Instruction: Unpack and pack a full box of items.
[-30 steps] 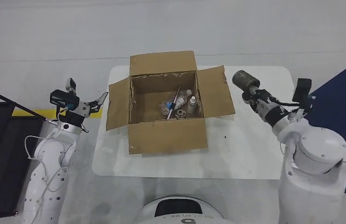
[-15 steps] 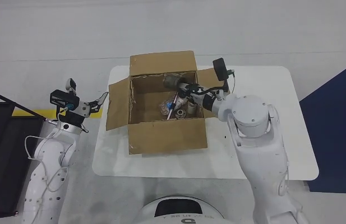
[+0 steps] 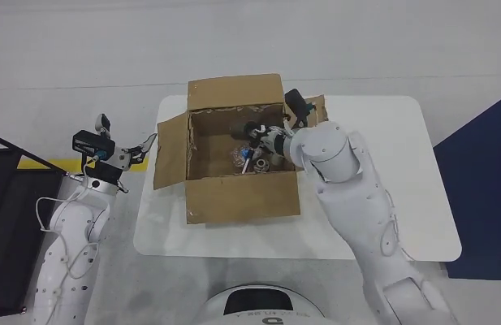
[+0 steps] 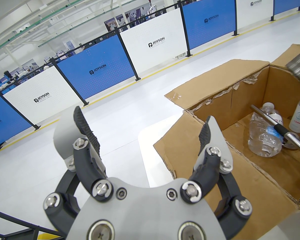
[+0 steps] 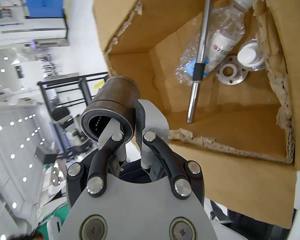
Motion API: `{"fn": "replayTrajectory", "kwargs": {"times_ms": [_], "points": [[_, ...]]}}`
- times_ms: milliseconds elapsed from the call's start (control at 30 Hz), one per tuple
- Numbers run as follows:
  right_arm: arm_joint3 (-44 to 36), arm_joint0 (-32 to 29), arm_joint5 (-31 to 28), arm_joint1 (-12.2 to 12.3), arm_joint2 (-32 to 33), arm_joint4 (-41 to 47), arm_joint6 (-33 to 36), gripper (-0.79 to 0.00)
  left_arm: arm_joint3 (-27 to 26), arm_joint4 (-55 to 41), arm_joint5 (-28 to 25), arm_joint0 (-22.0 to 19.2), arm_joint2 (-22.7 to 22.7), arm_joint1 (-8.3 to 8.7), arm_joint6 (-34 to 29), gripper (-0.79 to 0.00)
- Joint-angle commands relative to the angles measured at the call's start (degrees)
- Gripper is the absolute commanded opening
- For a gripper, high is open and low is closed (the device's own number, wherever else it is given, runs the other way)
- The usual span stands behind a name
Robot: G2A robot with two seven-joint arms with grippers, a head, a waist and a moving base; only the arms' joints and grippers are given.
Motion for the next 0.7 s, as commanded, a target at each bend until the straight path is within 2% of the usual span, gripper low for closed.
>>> {"fn": "replayTrajectory", "kwargs": {"times_ms": [0, 133, 300, 367, 467, 667], "points": [[7.84, 6.64, 1.99, -0.77, -4.77, 2.96, -2.79, -0.785, 0.00, 0.00, 0.00, 0.00, 0.00, 0.00, 0.00, 0.000], [19.32, 15.52, 2.69, -2.40, -11.79, 6.58, -3.50, -0.785, 0.00, 0.00, 0.00, 0.00, 0.00, 0.00, 0.00, 0.000], [35.39, 25.58, 2.69, -5.77, -23.52, 10.76, -3.49, -0.785, 0.00, 0.00, 0.00, 0.00, 0.00, 0.00, 0.00, 0.000], [42.21, 30.54, 2.69, -7.85, -28.58, 14.73, -3.49, -0.785, 0.00, 0.00, 0.00, 0.00, 0.00, 0.00, 0.00, 0.000], [48.10, 34.95, 2.69, -10.81, -35.04, 18.88, -3.49, -0.785, 0.00, 0.00, 0.00, 0.00, 0.00, 0.00, 0.00, 0.000], [58.76, 40.15, 2.69, -17.08, -45.72, 27.42, -3.49, -0.785, 0.00, 0.00, 0.00, 0.00, 0.00, 0.00, 0.00, 0.000]]}}
